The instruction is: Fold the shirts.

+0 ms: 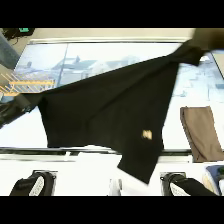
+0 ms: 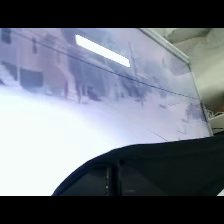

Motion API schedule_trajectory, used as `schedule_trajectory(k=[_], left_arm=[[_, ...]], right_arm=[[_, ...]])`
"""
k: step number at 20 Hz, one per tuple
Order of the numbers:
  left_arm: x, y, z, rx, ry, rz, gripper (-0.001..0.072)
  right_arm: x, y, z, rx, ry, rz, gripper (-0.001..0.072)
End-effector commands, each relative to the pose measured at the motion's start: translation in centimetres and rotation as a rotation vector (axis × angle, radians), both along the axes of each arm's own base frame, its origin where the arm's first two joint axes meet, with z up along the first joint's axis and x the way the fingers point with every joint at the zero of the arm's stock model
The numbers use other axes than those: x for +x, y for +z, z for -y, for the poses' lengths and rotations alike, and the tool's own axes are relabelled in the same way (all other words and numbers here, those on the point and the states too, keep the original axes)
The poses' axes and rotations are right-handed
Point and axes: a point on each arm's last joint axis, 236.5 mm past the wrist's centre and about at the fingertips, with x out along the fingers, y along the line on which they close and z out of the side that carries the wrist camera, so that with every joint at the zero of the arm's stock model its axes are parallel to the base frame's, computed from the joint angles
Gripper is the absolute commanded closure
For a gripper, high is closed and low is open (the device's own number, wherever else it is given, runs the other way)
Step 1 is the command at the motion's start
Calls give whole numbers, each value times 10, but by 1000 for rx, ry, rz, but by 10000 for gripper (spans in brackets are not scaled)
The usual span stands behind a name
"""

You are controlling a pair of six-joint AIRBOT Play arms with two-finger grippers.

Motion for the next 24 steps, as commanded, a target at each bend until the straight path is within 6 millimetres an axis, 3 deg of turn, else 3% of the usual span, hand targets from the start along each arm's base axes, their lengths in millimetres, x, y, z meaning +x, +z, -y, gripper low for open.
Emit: schedule_trajectory(k=[1,4,7,10,12,13,14,15,16,18,19,22,24], left_arm=[[46,-78,-33,-67,159,-170,669],[77,-124,-41,-149,211,-296,668],[86,-166,-42,-160,213,-403,668],[87,-197,-42,-167,216,-481,668],[86,-207,-42,-169,216,-508,667],[86,-208,-42,-170,215,-512,651],[86,-207,-42,-171,211,-511,520],[85,-202,-41,-162,178,-506,284],[83,-196,-45,-125,127,-491,190],[68,-191,-72,0,58,-530,189],[53,-194,-95,84,34,-583,189],[0,-211,-161,227,70,-802,182],[-17,-227,-169,170,102,-881,173]], right_arm=[[85,-91,-41,225,-28,-84,688],[119,-129,-81,534,-72,-137,688],[125,-170,-113,688,-64,-268,688],[119,-219,-121,671,-73,-409,688],[114,-241,-123,656,-84,-474,668],[114,-245,-123,652,-85,-485,557],[114,-243,-122,640,-72,-478,422],[112,-237,-118,606,-38,-472,317],[106,-229,-109,538,13,-467,303],[85,-220,-72,387,31,-497,227],[68,-223,-36,307,-8,-555,225],[5,-244,34,266,-77,-825,239],[-30,-262,53,289,-91,-978,258]])
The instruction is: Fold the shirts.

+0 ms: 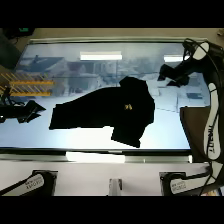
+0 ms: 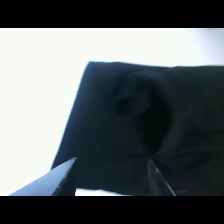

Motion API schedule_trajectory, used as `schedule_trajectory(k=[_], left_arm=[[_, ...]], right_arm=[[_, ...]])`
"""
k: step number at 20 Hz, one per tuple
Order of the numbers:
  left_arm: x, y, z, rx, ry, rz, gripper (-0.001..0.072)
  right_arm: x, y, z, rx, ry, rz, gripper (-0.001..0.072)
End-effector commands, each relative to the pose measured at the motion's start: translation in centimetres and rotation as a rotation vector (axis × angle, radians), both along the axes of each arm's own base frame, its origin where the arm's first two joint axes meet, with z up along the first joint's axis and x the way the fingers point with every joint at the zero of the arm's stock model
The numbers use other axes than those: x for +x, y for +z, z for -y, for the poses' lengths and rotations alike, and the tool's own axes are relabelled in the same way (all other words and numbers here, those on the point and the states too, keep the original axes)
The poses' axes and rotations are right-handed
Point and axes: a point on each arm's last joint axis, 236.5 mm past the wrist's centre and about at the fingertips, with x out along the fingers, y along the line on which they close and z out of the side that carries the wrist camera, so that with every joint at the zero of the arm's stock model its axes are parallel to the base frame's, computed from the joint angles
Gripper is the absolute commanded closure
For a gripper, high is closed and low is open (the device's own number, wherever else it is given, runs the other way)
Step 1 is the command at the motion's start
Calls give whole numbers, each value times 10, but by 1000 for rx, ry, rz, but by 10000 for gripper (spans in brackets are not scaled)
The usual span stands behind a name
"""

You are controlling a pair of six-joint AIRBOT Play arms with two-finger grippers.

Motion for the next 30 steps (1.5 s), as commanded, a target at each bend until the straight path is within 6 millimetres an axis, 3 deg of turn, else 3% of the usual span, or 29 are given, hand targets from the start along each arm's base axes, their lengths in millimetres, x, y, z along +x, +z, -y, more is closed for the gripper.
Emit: schedule_trajectory(k=[1,2,6,11,17,18,21,22,24,26,30], left_arm=[[-53,-29,-29,15,4,-222,150],[-59,-40,-24,-8,-1,-257,94],[-69,-68,-12,-64,-28,-344,99],[-55,-85,2,-55,-58,-342,111],[-32,-95,26,-72,-58,-300,136],[-29,-95,29,-81,-55,-294,294],[-27,-97,31,-83,-47,-296,606],[-28,-96,31,-82,-55,-294,669],[-28,-94,32,-76,-76,-283,669],[-28,-90,32,-69,-98,-266,669],[-31,-78,35,-63,-140,-246,669]], right_arm=[[-76,-24,40,3,40,-298,258],[-83,-30,38,6,49,-321,279],[-84,-42,14,33,94,-312,289],[-72,-43,-7,21,137,-257,292],[-77,-47,2,-19,139,-278,290],[-82,-50,3,-25,139,-297,288],[-108,-72,3,-19,167,-389,243],[-119,-82,2,-11,170,-418,232],[-141,-106,-1,7,173,-472,232],[-150,-129,-12,54,146,-479,232],[-135,-158,-23,102,45,-394,242]])
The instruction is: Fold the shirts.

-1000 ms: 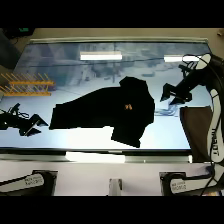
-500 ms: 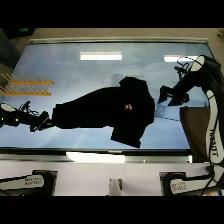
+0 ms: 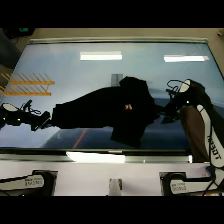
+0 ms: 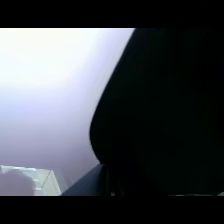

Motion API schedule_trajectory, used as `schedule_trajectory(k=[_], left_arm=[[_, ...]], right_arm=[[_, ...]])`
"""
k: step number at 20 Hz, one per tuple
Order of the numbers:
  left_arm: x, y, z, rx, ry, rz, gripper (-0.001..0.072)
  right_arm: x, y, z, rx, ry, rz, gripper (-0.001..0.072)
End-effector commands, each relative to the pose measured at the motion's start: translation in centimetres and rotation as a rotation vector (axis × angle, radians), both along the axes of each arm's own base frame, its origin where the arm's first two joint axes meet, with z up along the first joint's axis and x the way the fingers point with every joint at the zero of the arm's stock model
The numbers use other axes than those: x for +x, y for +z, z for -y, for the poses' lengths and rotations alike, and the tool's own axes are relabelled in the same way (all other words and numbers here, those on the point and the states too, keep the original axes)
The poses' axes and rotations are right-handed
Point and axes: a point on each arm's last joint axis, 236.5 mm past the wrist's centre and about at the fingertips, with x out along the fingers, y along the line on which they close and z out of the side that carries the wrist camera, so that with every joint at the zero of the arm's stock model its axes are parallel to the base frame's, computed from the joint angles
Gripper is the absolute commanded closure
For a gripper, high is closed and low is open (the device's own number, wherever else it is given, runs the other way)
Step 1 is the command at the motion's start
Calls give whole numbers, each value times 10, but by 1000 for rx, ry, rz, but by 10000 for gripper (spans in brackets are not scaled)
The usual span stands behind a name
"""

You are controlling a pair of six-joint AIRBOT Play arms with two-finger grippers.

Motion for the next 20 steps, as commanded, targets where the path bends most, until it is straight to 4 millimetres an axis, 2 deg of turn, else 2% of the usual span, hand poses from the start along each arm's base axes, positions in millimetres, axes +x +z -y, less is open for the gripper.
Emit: schedule_trajectory(k=[1,5,8,9,10,11,12,14,15,16,17,18,19,20], left_arm=[[0,12,6,-19,-26,22,669],[0,17,6,-17,-28,32,669],[0,21,8,-22,-28,39,669],[-1,23,9,-25,-31,38,669],[-2,24,9,-26,-34,38,669],[-2,26,10,-26,-35,42,669],[-1,31,10,-27,-35,54,669],[20,62,16,-47,-19,167,670],[38,93,18,-50,-24,281,670],[55,130,18,-36,-31,400,670],[71,176,16,-7,-33,532,670],[85,237,14,38,-43,700,670],[94,311,14,85,-46,889,670],[92,387,16,128,-32,1076,670]], right_arm=[[12,-25,-8,21,-99,72,270],[23,-38,-20,67,-170,92,307],[33,-42,-28,104,-212,108,382],[33,-42,-30,111,-215,105,451],[32,-42,-31,114,-214,100,594],[29,-40,-32,122,-206,90,660],[27,-36,-36,144,-173,95,686],[31,-15,-42,183,-82,166,686],[38,3,-43,189,-36,228,687],[52,32,-40,180,7,324,687],[70,67,-35,152,46,444,687],[91,118,-28,109,85,604,689],[109,181,-18,47,100,783,689],[120,252,-8,-14,101,969,689]])
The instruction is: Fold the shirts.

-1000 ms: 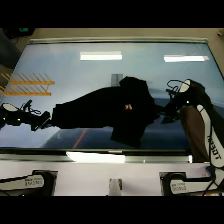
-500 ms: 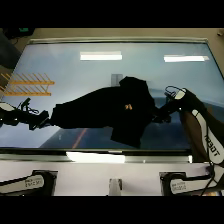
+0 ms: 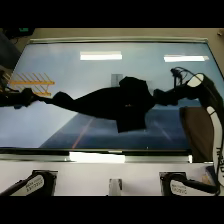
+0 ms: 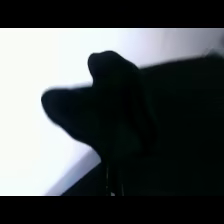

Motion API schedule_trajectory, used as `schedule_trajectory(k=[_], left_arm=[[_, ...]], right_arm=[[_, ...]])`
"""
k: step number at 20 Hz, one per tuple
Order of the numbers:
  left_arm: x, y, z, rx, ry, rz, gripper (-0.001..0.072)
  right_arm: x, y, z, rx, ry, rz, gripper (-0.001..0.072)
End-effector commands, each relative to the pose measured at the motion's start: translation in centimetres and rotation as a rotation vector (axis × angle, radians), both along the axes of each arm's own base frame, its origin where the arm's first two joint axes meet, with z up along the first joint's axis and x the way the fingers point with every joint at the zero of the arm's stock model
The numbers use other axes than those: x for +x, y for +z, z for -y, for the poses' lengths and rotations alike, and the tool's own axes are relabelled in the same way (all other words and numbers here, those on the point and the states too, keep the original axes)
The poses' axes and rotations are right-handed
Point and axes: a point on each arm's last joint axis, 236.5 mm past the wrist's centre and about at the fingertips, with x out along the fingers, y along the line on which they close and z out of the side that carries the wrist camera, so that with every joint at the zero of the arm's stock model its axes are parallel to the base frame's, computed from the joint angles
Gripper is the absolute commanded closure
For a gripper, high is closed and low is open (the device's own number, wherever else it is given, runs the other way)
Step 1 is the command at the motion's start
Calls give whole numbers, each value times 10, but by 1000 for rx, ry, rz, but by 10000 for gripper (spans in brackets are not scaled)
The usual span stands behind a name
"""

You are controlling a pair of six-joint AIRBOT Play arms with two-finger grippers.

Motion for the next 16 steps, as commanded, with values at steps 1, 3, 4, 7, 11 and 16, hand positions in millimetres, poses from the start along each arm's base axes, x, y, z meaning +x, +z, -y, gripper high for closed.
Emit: schedule_trajectory(k=[1,3,4,7,11,16], left_arm=[[-7,252,14,91,41,647,670],[-70,396,29,162,92,1025,670],[-114,454,39,200,116,1194,670],[-224,525,81,282,97,1452,670],[-264,512,102,279,82,1400,670],[-229,449,80,422,86,1111,671]], right_arm=[[23,222,30,-169,-38,598,689],[-26,378,51,-240,-162,976,689],[-64,438,59,-264,-217,1132,689],[-172,525,58,-288,-261,1402,688],[-220,507,66,-360,-266,1329,688],[-224,499,77,-410,-290,1294,688]])
